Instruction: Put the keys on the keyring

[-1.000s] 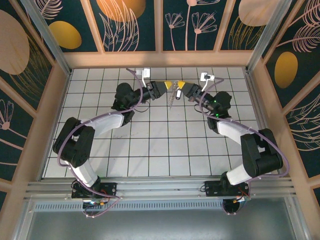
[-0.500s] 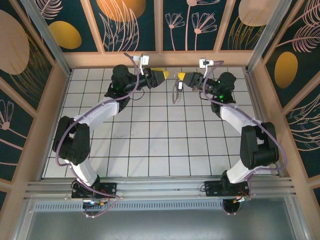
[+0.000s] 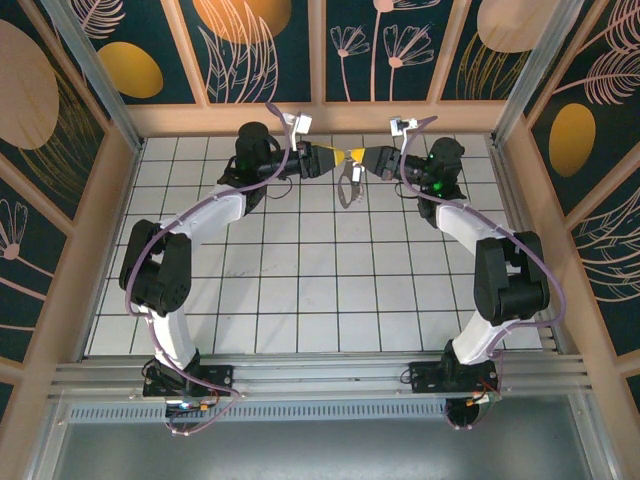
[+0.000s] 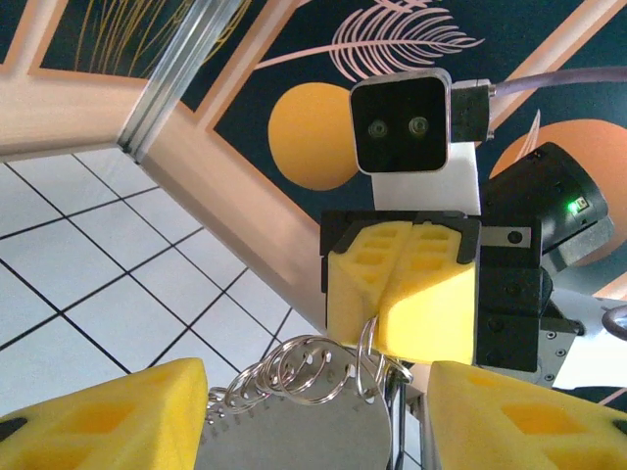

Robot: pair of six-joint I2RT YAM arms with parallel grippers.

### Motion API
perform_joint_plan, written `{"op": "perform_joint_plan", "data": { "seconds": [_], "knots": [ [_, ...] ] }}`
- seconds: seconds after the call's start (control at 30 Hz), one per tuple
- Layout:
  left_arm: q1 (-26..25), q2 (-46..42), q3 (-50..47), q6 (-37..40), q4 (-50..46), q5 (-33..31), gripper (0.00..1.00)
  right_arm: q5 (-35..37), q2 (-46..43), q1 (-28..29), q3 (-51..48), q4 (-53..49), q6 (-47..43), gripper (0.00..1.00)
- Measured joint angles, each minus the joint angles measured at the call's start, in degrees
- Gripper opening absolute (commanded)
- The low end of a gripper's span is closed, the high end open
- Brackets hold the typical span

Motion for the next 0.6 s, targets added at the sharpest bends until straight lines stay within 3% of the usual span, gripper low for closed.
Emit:
{"op": "perform_joint_plan", "data": {
  "seconds": [0.6],
  "knots": [
    [0.0, 1.4, 0.6, -3.7, 3.2, 1.5, 0.50, 0.0, 0.1, 1.2, 0.3, 0.1, 0.3, 0.00]
  ]
}}
